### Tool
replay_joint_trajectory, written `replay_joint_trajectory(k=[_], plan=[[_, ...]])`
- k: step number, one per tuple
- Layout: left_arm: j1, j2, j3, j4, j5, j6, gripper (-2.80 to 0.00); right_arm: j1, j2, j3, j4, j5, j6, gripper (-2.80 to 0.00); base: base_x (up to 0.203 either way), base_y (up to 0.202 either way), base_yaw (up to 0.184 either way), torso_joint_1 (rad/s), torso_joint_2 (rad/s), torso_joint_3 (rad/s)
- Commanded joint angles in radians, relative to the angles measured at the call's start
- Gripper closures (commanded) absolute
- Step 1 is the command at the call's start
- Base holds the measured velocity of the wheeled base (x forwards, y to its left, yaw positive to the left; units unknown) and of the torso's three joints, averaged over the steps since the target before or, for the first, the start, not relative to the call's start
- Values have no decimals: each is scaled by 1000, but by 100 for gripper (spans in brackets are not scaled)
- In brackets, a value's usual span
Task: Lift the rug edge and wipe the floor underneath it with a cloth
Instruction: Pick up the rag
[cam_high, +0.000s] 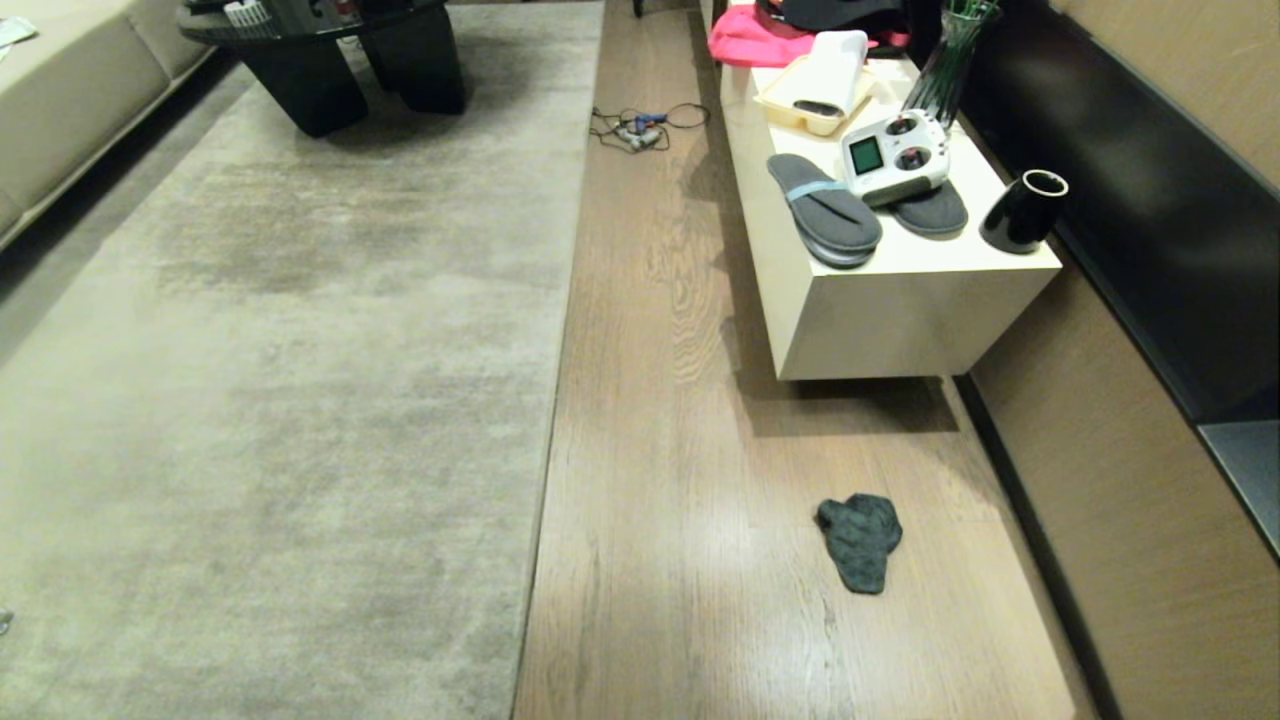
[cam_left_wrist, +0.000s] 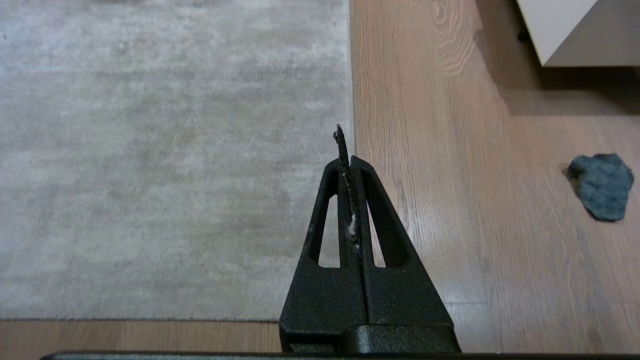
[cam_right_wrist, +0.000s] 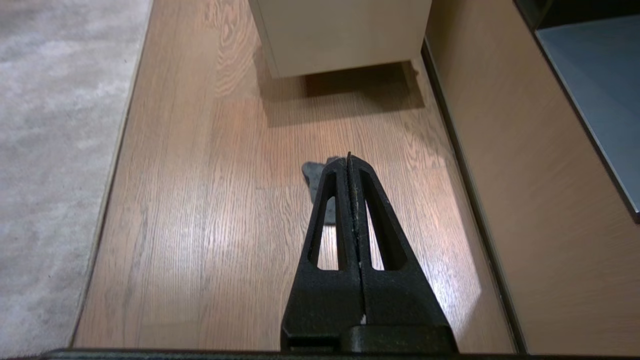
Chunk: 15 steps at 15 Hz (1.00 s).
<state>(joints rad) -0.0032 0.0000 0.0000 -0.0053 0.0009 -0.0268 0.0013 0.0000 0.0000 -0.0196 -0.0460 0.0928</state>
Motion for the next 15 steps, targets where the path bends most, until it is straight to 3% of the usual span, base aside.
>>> replay_joint_trajectory(k=[1,15], plan=[[0,2,0,-1,1,-1,0,0,0,0,0,0,1,0,0,0,0,4,5,-195],[2,2,0,1,1,-1,0,0,0,0,0,0,1,0,0,0,0,3,3,-197]])
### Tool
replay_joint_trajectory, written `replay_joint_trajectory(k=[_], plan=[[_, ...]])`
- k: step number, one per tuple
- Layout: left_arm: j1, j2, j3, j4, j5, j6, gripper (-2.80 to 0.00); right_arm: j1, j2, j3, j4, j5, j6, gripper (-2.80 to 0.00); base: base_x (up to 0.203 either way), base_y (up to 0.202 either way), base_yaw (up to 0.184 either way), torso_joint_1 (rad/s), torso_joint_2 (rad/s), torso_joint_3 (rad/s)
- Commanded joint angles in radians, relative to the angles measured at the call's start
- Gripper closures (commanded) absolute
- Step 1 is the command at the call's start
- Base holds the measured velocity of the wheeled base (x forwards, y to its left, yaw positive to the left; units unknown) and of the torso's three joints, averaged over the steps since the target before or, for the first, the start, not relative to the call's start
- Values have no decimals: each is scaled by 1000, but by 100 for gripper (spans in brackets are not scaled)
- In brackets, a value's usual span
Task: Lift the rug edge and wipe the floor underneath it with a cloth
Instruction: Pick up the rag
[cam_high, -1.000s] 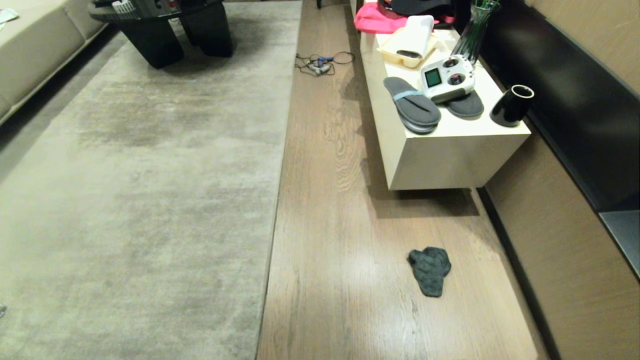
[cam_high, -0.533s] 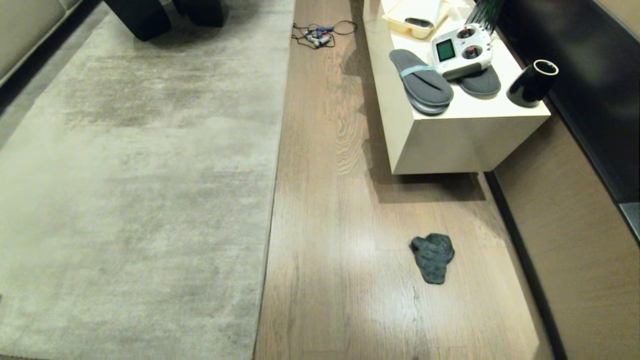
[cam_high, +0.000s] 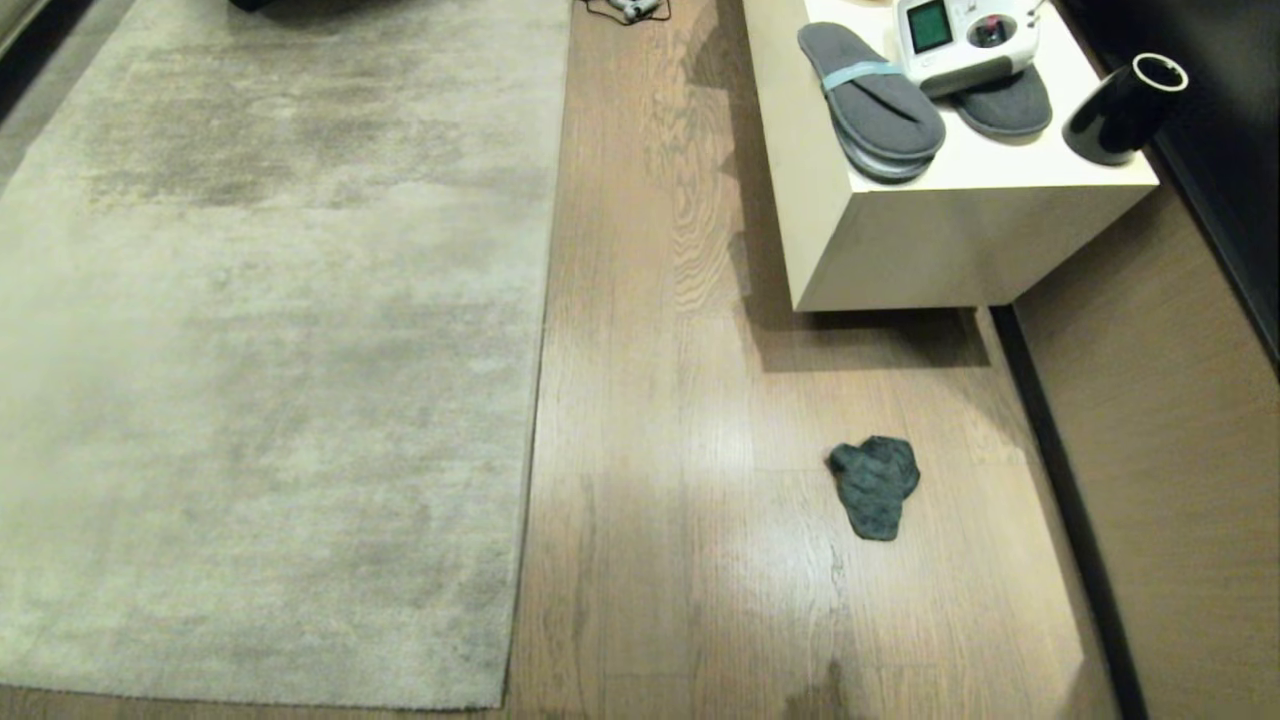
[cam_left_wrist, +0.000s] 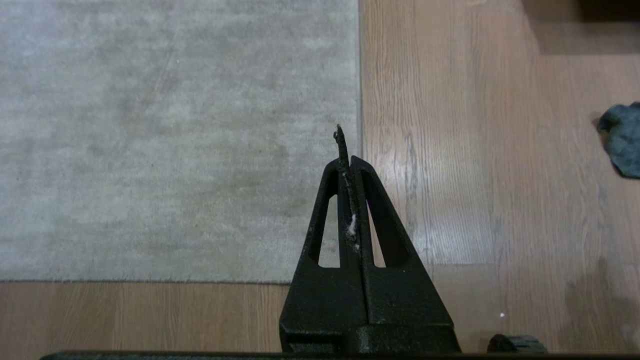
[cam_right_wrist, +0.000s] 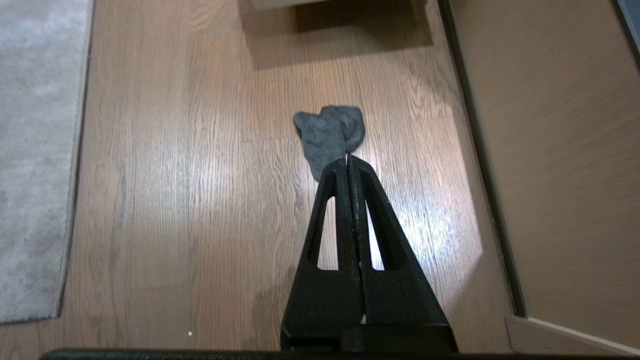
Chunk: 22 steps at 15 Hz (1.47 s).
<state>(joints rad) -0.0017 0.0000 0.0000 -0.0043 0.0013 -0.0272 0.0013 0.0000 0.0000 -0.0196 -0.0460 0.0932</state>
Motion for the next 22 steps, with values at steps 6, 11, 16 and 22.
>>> replay_joint_trajectory(k=[6,11,16,22], plan=[[0,2,0,0,0,0,0,0,0,0,-1,0,0,0,0,0,0,2,3,-199],[0,2,0,0,0,0,0,0,0,0,0,0,0,0,0,0,0,2,3,-200],[0,2,0,0,0,0,0,0,0,0,0,0,0,0,0,0,0,2,4,-193],[0,2,0,0,0,0,0,0,0,0,0,0,0,0,0,0,0,4,0,-199]])
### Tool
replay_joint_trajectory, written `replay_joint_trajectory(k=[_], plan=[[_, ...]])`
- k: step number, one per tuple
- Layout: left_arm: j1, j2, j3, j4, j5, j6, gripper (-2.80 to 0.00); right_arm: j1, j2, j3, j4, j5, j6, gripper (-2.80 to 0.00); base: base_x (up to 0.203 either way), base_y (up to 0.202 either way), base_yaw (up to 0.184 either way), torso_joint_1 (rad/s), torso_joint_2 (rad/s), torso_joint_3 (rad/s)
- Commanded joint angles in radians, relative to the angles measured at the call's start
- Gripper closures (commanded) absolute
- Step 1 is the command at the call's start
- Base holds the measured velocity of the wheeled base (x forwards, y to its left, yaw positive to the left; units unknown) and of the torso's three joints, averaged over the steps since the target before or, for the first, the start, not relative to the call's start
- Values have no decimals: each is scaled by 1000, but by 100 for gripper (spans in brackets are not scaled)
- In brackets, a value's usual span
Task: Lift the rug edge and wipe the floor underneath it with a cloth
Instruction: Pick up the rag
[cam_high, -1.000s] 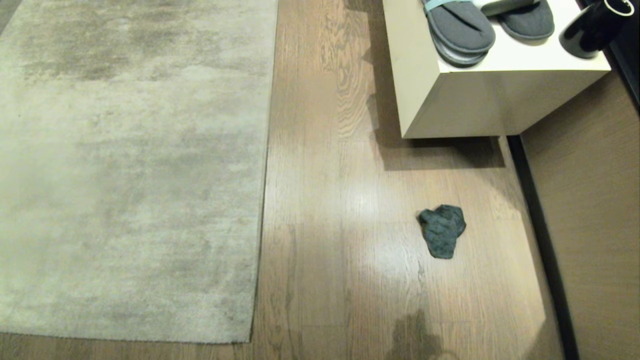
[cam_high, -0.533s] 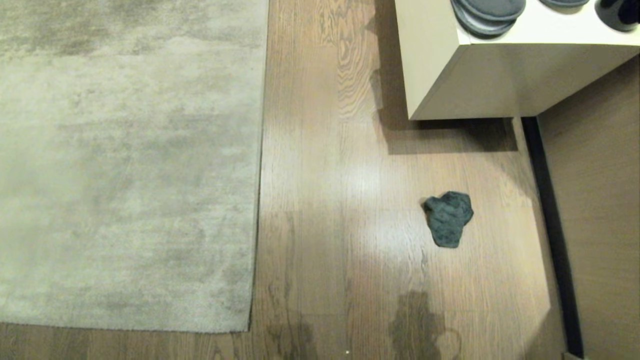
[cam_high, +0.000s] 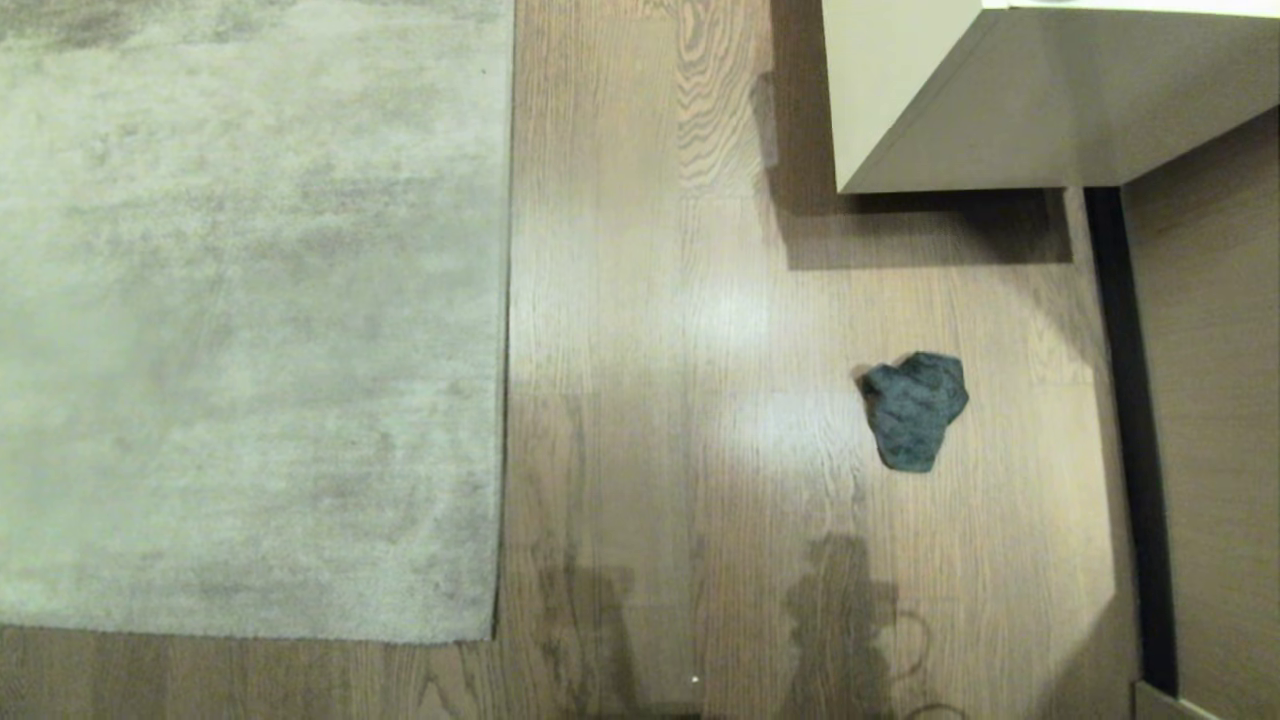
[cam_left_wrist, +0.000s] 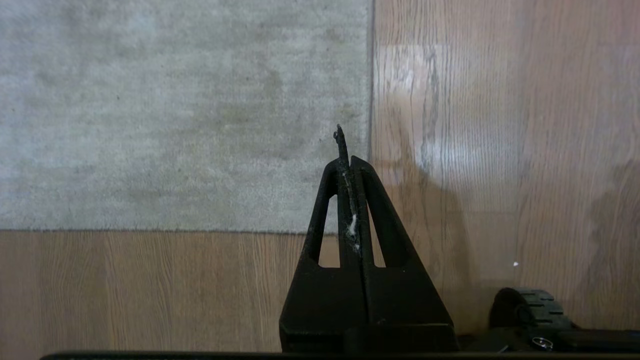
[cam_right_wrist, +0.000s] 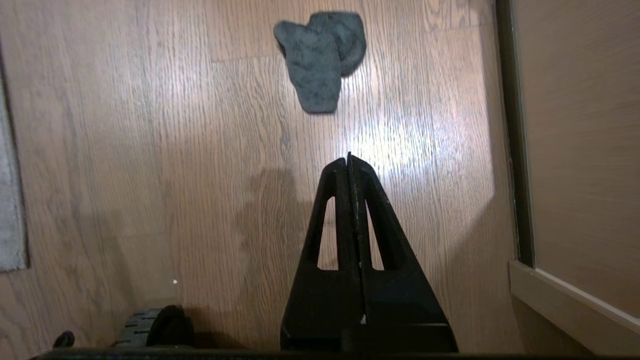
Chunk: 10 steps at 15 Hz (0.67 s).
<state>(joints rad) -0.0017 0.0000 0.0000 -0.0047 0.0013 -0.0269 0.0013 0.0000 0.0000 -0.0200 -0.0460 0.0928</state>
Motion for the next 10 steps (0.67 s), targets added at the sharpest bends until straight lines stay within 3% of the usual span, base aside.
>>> replay_joint_trajectory(k=[1,10], plan=[[0,2,0,-1,0,-1,0,0,0,0,0,0,1,0,0,0,0,1,6,-197],[-1,2,0,0,0,-1,0,0,0,0,0,0,1,0,0,0,0,3,1,-196]])
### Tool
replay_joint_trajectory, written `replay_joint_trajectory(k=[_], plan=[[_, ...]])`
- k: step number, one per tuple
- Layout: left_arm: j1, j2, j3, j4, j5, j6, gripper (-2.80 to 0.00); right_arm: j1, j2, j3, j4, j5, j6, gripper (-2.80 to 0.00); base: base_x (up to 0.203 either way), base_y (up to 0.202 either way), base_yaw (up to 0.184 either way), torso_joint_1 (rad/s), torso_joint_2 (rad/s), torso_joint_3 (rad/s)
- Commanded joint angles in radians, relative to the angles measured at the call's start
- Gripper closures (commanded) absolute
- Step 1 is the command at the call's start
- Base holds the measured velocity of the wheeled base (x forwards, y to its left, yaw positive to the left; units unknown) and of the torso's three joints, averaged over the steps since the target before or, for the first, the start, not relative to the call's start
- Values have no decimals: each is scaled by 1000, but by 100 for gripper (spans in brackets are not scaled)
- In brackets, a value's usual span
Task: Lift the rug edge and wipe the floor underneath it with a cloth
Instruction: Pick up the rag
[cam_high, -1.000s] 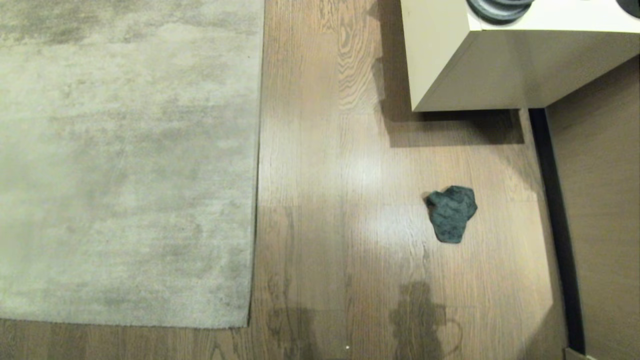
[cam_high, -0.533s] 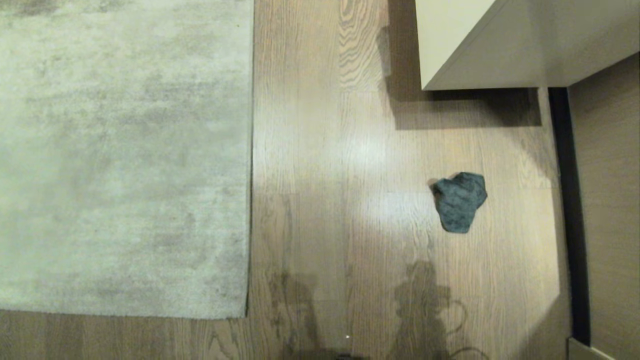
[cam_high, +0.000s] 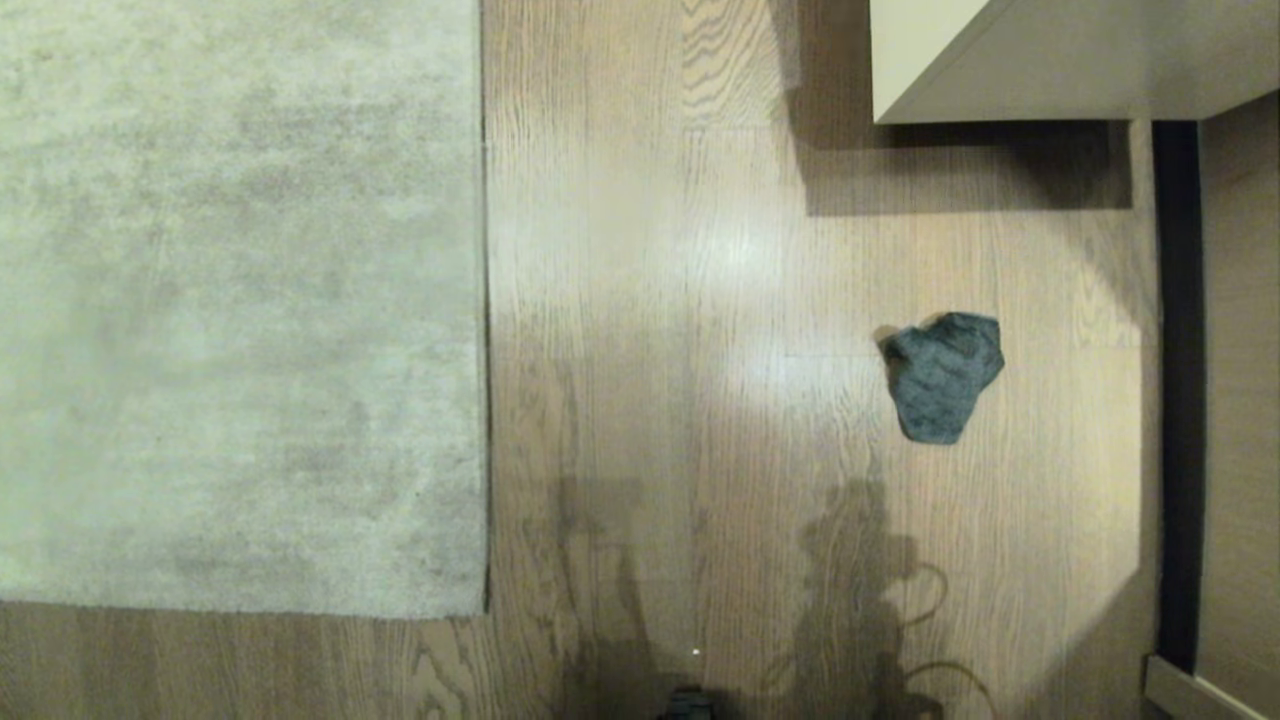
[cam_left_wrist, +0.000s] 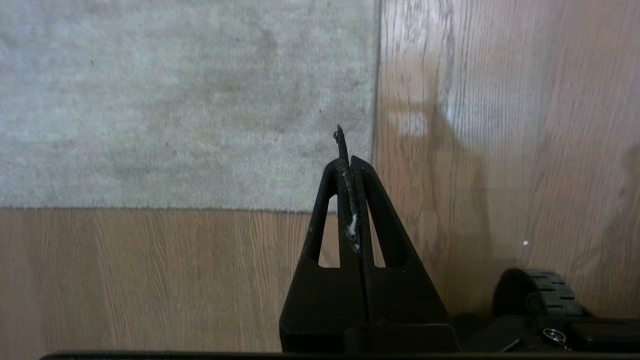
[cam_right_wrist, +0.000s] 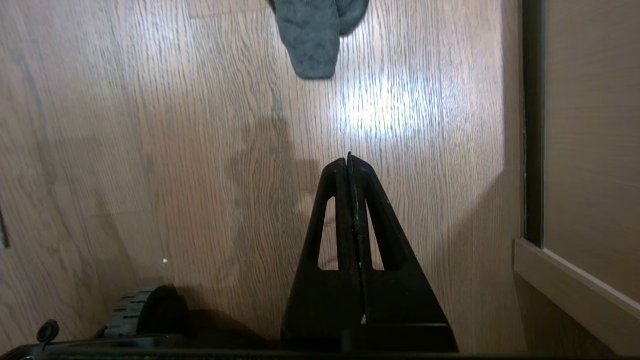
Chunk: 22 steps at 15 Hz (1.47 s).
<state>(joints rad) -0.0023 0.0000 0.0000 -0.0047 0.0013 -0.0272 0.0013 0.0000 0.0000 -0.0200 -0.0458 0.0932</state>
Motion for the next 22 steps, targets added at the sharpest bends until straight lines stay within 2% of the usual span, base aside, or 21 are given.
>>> replay_joint_trajectory(k=[1,16,22], plan=[[-1,2,0,-1,0,-2,0,0,0,0,0,0,0,0,0,0,0,6,2,-205],[1,2,0,0,0,-2,0,0,0,0,0,0,0,0,0,0,0,0,1,-196],[1,2,0,0,0,0,0,0,0,0,0,0,0,0,0,0,0,2,1,-22]])
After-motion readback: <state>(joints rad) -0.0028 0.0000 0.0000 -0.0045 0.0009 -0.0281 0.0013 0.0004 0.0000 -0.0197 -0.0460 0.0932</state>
